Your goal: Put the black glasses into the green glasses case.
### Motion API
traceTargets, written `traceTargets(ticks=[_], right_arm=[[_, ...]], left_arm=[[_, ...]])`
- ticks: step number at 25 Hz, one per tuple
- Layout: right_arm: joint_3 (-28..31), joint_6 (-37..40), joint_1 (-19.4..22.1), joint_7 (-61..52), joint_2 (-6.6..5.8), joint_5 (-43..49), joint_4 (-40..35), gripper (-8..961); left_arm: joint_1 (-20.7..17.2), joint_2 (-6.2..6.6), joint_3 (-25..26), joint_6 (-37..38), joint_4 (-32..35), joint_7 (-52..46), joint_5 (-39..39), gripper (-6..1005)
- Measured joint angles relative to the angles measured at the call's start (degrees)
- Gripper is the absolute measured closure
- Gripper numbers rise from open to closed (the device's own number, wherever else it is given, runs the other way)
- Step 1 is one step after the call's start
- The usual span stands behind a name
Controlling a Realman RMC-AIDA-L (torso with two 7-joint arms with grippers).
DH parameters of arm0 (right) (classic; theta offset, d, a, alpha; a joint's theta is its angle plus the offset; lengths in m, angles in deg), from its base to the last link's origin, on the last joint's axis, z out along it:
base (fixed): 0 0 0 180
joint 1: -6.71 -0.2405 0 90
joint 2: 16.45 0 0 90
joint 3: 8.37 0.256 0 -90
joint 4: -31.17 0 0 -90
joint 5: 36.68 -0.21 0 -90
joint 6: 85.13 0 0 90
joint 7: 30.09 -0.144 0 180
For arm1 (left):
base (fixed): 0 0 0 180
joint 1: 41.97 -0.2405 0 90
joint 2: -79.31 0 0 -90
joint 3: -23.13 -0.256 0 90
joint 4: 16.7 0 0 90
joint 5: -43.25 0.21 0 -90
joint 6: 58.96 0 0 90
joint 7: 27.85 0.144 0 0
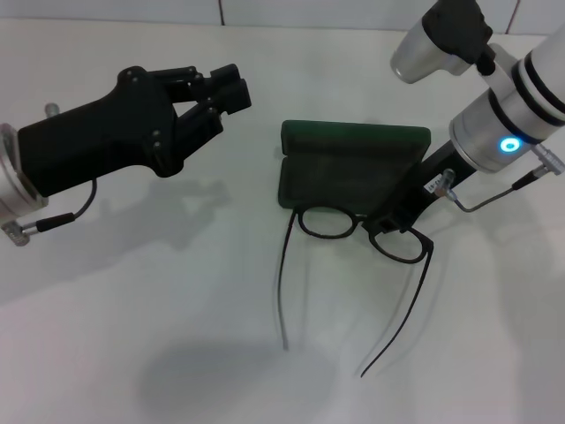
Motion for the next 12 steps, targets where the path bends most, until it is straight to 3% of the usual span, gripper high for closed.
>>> traceTargets(ticks=[4,12], right_arm=[[-2.03,1.27,4.20,0.16,0.00,-2.19,-7.89,886],[0.45,4.60,20.19,4.41,-0.52,-11.30,-31.63,913]], left_arm=[[-0.14,-0.01,0.11,0.64,-0.03,0.00,-0.07,846],[-0.27,0.13,1.03,7.75,-1.60,1.74,-0.41,848]])
